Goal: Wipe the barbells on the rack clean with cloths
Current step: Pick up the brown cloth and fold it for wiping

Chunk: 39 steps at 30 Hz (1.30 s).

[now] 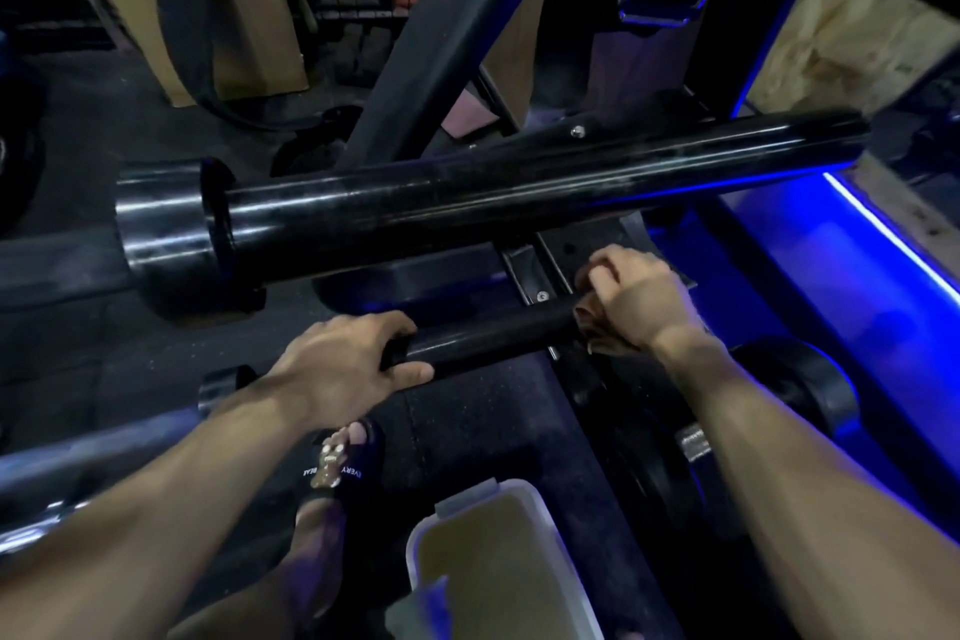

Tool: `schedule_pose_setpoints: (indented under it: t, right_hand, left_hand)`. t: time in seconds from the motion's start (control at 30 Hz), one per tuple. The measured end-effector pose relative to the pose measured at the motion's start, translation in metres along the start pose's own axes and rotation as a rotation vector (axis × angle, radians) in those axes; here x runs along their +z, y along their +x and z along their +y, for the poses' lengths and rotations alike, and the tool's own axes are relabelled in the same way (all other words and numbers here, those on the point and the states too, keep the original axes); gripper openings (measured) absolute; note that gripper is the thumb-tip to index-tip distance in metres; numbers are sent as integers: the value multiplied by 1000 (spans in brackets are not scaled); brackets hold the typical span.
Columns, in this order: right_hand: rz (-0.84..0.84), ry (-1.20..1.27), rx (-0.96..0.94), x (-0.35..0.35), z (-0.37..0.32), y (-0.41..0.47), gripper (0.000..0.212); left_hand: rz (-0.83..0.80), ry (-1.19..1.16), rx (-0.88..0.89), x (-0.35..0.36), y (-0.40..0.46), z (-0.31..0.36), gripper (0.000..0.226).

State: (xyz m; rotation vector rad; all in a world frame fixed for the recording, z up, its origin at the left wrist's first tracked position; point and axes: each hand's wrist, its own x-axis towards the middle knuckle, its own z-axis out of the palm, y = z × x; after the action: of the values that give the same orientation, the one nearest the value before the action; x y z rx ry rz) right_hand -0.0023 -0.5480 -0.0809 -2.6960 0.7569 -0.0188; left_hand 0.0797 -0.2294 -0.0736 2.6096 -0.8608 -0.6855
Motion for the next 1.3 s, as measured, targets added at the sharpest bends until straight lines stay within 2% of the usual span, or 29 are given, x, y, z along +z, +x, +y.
schedule_pose_setpoints:
  t: [0.1, 0.2, 0.27, 0.33, 0.43, 0.47, 0.53, 0.6, 0.67, 0.73, 0.83, 0.9, 0.97, 1.03, 1.17, 1.3]
  right_hand:
    - [102, -50, 36, 11, -18, -2, 44]
    - [225, -58, -148, 39, -61, -27, 43]
    - [198, -3, -270, 52, -92, -49, 38]
    - [118, 40, -380, 52, -104, -60, 43]
    - [43, 3, -498, 36, -72, -48, 46]
    - [56, 2, -467, 29, -54, -40, 46]
    - [107, 12, -277, 17, -19, -28, 54]
    - [102, -14, -158, 13, -4, -22, 59]
    - [94, -29, -83, 17, -12, -22, 49]
    - [116, -9, -62, 25, -37, -27, 39]
    - [86, 20, -188, 46, -95, -50, 50]
    - [18, 44, -321, 64, -141, -71, 45]
    - [-34, 44, -456, 77, -182, -90, 51]
    - [-75, 108, -438, 78, -213, -104, 58]
    - [-161, 397, -243, 72, -251, -113, 42]
    - [-258, 536, -324, 86, -300, -132, 39]
  left_hand:
    - [53, -16, 15, -2, 0, 7, 61]
    - [107, 97, 32, 0, 0, 11, 72]
    - [125, 181, 40, 3, 2, 14, 83]
    - [109, 220, 41, 6, 3, 15, 92]
    - [37, 198, 27, 3, 0, 12, 101]
    - [25, 171, 18, -1, -5, 11, 100]
    - [53, 124, -5, -13, -14, 2, 92]
    - [87, 62, -34, -29, -23, -10, 77]
    - [111, -43, -96, -40, -36, -28, 56]
    - [162, -144, -184, -50, -50, -44, 45]
    - [336, -187, -256, -60, -73, -72, 24]
    - [414, -207, -310, -64, -88, -89, 27]
    - [448, -262, -387, -66, -103, -100, 33]
    - [464, -307, -426, -65, -117, -106, 36]
    - [463, -388, -392, -53, -145, -111, 48]
    - [519, -485, -393, -49, -157, -117, 46]
